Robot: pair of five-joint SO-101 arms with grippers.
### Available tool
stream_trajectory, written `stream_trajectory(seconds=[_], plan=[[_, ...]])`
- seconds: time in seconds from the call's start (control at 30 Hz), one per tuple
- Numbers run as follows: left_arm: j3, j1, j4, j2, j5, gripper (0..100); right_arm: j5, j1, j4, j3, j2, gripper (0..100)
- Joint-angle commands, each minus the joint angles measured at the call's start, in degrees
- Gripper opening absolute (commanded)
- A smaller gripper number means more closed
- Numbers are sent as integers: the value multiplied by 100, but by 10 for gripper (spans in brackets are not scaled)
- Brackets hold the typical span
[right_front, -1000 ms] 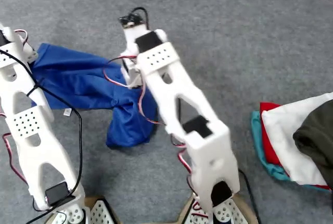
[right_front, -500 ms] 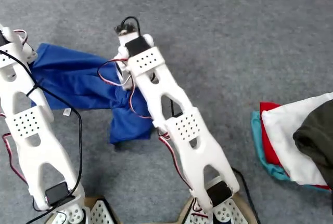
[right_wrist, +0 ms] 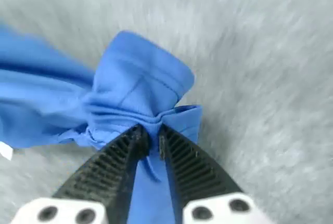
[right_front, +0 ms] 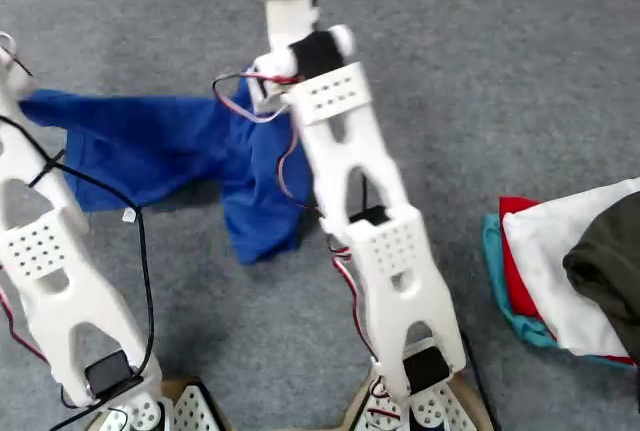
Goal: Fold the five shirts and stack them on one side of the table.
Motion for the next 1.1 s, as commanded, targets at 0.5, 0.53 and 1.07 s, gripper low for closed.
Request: stream_trajectory(seconds=[0.5, 0.53, 1.07], plan=[[2374, -325, 70, -6897, -448, 19, 1873, 1903, 88, -4, -4321, 5], [2866, -334, 70, -7222, -598, 19, 1996, 2132, 97, 189, -4444, 5], [8651, -369, 53, -10747, -1345, 19, 2101, 2149, -835, 6510, -6466, 5]])
